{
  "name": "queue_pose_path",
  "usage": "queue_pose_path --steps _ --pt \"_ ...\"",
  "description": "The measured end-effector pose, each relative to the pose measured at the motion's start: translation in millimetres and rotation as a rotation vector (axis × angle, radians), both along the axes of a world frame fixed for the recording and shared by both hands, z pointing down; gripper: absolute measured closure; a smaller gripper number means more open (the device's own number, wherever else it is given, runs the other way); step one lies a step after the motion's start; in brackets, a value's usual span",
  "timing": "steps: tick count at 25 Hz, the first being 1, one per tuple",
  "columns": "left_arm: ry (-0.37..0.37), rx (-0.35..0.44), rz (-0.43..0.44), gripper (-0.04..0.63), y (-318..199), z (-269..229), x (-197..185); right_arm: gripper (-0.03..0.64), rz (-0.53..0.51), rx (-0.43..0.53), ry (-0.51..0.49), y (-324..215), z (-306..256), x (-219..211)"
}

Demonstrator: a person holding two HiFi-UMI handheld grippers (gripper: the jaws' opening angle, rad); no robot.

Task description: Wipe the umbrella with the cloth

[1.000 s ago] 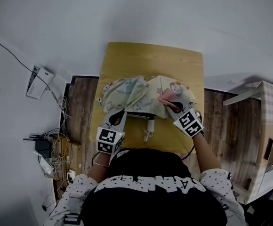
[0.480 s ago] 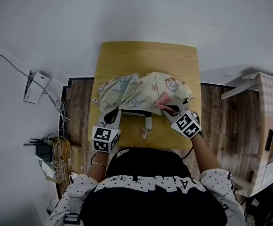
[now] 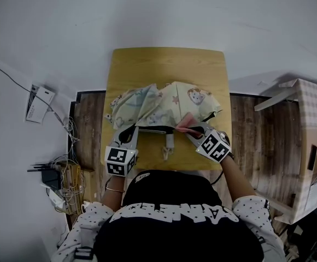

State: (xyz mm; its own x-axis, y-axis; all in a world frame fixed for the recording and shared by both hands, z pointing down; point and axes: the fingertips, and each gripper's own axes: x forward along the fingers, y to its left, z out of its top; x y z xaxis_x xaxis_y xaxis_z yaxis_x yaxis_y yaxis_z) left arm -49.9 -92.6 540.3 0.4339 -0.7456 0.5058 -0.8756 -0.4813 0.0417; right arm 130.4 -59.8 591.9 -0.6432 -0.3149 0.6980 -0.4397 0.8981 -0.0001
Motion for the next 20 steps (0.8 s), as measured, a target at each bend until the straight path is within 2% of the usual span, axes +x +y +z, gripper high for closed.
queue_pose_path --steps 7,11,14,20 --pt "0.007 -0.005 -0.015 0.597 -1.5 1.3 -2.2 0.582 -0.01 -0.014 -0.032 4.5 -7.2 2.4" --pt "0.012 -0.008 -0.025 0.597 -2.6 2.2 -3.0 0.583 -0.019 0.019 -0.064 -5.9 -26.1 4.0" --pt "0.01 -0.007 -0.035 0.597 -3.5 2.4 -3.1 0.583 -0.021 0.079 -0.082 -23.8 -49.0 5.9" --pt "0.062 -0.015 -0.066 0.597 3.0 -0.5 4.8 0.582 -0.046 0.254 -0.015 -64.3 -80.5 12.2"
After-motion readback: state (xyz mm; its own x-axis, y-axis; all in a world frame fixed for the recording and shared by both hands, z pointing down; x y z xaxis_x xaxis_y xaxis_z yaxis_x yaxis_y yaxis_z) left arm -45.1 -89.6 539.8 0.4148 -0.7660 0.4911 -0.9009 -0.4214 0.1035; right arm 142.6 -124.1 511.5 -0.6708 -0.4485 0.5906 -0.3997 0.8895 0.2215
